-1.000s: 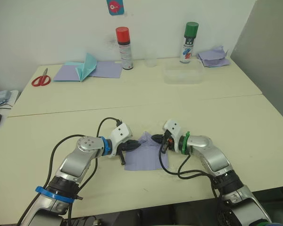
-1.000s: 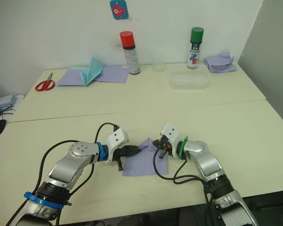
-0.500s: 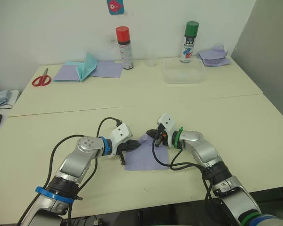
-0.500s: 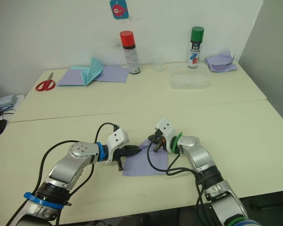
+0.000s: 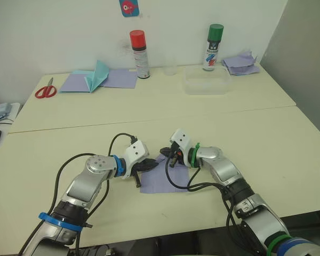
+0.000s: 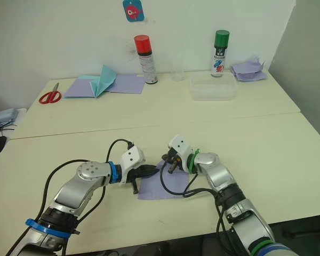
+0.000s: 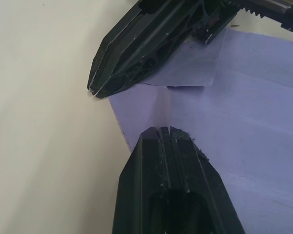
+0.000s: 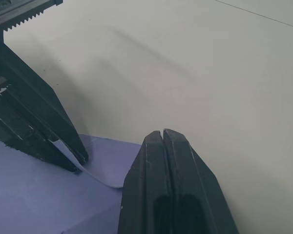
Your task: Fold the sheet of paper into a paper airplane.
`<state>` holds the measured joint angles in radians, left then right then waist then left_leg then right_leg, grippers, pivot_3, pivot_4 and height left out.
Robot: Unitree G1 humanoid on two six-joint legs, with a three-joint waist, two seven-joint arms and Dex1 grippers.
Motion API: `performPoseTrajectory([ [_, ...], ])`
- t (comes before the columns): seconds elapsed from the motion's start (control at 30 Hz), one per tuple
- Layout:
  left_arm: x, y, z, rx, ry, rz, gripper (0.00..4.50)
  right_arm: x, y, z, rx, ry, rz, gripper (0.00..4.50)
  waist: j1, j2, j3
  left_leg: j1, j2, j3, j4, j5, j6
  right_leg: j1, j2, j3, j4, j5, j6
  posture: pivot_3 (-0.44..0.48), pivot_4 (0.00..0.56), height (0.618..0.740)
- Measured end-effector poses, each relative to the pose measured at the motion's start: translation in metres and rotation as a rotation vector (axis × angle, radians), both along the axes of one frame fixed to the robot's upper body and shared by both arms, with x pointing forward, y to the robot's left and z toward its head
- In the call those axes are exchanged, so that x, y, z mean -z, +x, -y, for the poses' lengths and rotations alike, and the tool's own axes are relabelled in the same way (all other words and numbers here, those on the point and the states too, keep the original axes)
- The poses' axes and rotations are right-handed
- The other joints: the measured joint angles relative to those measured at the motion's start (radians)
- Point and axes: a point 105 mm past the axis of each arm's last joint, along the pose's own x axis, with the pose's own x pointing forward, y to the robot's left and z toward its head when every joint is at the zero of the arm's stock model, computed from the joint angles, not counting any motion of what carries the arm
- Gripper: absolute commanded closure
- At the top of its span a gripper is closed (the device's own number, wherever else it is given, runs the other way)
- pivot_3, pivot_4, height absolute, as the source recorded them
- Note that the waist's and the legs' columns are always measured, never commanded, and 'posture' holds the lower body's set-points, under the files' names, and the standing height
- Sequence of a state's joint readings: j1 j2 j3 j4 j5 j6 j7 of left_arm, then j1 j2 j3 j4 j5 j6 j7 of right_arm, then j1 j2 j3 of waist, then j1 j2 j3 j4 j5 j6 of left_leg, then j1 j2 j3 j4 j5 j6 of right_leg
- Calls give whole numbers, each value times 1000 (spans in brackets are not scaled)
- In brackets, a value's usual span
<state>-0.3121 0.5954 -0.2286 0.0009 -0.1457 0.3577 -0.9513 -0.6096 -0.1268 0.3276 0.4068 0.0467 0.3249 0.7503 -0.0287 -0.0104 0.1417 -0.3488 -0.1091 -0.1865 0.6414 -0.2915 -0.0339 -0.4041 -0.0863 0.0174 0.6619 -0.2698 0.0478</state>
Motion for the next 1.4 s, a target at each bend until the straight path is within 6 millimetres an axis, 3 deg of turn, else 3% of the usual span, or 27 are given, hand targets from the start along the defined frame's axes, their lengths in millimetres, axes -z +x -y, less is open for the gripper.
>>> performPoseTrajectory([
  [0.1,0,-1,0,10,3,17,4477,1,-1,-1,-15,-14,8,4500,0,0,0,0,0,0,0,0,0,0,0,0,0,0,0,0,150,740],
  [0.3,-1,-10,-2,23,-35,-25,2782,1,-3,-4,-25,-13,11,4500,-2,0,0,-1,0,0,-1,0,0,0,0,0,1,0,0,0,150,740],
  [0.47,-19,-20,-31,-38,-66,-66,1184,0,-5,-7,-31,-7,12,4500,-4,0,0,-1,0,-2,-3,0,0,-3,0,0,1,0,0,0,150,740],
  [0.57,-35,-15,-44,-105,-105,-39,175,1,-5,-5,-29,-11,13,4500,-3,0,0,-1,0,-1,-3,0,0,-2,0,0,0,0,0,0,150,740],
  [0.63,-42,-6,-45,-159,-141,-6,24,1,-6,-4,-29,-11,15,4500,0,0,0,-1,-1,-2,-2,0,-1,-2,0,-1,0,0,0,0,150,740],
  [0.77,-47,10,-35,-226,-218,43,1051,2,-9,-6,-42,-7,14,4500,0,0,0,-1,0,-1,-2,0,-1,-2,0,0,0,0,0,0,150,740],
  [0.83,-45,12,-28,-232,-238,54,1775,2,-11,-7,-50,-4,13,4500,-1,0,0,-1,0,-1,-2,-1,-1,-2,-1,0,0,0,0,0,150,740],
  [1.1,-8,0,0,-222,-212,-9,4459,2,-11,-6,-54,-5,11,4500,-1,0,0,-1,0,-1,-2,-3,-2,-2,-1,0,0,0,0,0,150,740],
  [1.4,2,9,1,-225,-130,16,4487,2,-10,-3,-45,-7,10,4500,-1,0,0,0,0,-1,-1,-3,-2,-2,-1,0,1,0,0,0,150,740],
])
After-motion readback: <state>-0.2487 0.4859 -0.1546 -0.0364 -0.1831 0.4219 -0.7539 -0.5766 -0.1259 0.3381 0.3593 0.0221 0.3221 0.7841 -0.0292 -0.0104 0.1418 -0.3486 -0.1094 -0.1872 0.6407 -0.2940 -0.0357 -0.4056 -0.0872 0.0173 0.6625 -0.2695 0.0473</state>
